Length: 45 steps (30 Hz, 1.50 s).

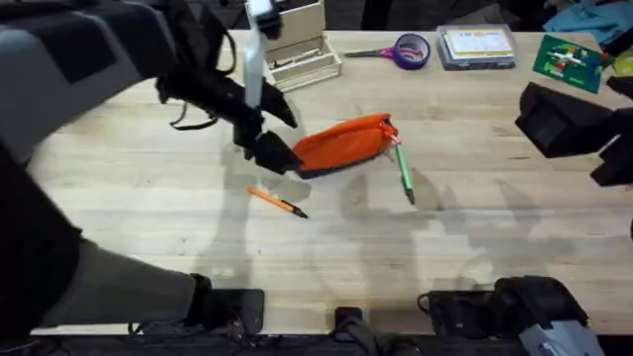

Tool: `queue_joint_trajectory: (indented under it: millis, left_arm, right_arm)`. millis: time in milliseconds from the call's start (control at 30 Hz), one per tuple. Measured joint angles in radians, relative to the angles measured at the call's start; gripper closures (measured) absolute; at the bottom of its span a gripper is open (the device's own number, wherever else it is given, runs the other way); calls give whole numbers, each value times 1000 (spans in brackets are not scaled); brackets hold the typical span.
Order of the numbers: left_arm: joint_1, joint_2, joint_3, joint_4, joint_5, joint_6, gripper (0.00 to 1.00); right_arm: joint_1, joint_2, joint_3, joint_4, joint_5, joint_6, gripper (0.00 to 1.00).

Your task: Unzip the bag, pick up the pens from the table one at a time and place them inside, then zip the bag closed.

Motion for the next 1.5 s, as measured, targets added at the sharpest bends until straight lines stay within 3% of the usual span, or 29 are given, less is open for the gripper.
queue_joint_trajectory:
  millis: [267, 567, 867, 900, 1100, 1233, 1300, 1500]
  left_arm:
    - [-78, 35, 0, 47, 1, 3, 7]
    - [-77, 36, 0, 55, -2, 3, 6]
    - [-77, 35, 0, 28, -53, 2, 7]
    - [-77, 36, 0, 28, -57, 1, 34]
    - [-77, 35, 0, 39, -70, 3, 423]
    - [-77, 36, 0, 59, -82, 5, 891]
    - [-77, 36, 0, 65, -86, 6, 952]
    - [-77, 36, 0, 65, -87, 5, 956]
  right_arm:
    - [0, 0, 0, 0, 0, 0, 4]
    - [0, 0, 0, 0, 0, 0, 4]
    - [0, 0, 0, 0, 0, 0, 4]
    - [0, 0, 0, 0, 0, 0, 4]
    - [0, 0, 1, 0, 0, 0, 4]
    - [0, 0, 1, 0, 0, 0, 5]
    - [0, 0, 1, 0, 0, 0, 4]
    - [0, 0, 1, 0, 0, 0, 4]
